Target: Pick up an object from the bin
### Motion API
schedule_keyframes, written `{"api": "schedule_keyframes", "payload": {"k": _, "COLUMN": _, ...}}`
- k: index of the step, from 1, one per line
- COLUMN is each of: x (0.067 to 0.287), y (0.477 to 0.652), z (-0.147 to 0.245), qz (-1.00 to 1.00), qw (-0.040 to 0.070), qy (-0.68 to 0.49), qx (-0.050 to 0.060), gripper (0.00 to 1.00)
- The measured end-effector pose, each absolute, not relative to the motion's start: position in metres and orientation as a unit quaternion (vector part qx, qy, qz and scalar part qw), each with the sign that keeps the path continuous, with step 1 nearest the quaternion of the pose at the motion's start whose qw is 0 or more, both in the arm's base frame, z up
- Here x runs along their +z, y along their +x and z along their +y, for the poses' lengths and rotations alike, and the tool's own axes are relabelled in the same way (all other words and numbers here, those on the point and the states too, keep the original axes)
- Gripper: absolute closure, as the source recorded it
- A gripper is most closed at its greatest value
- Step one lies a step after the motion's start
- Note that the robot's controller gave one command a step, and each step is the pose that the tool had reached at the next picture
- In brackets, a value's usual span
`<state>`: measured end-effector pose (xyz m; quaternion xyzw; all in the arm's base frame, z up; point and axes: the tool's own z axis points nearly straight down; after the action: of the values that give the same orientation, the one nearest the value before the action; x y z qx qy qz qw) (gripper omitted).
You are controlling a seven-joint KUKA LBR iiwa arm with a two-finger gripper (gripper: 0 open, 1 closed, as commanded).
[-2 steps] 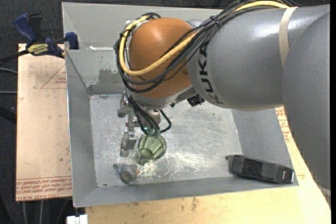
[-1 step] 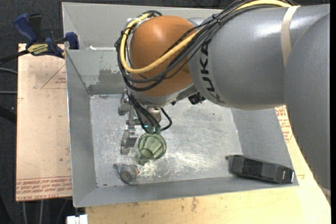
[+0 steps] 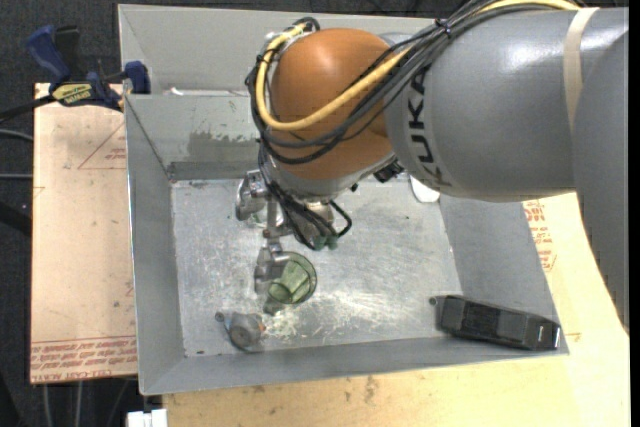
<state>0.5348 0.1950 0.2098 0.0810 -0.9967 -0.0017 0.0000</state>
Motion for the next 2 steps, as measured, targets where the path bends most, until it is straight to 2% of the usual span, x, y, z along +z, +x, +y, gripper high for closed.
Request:
{"api": "schedule_keyframes", "payload": {"k": 1, "x": 0.177, "y": 0.545, "z": 0.163, "qz": -0.986, "qw": -0.002, "qy": 0.167, "qx": 0.000, "gripper": 0.00}}
{"api": "schedule_keyframes", "payload": {"k": 2, "x": 0.165, "y": 0.559, "z": 0.151, "qz": -0.995, "qw": 0.000, "qy": 0.097, "qx": -0.001, "gripper": 0.00}}
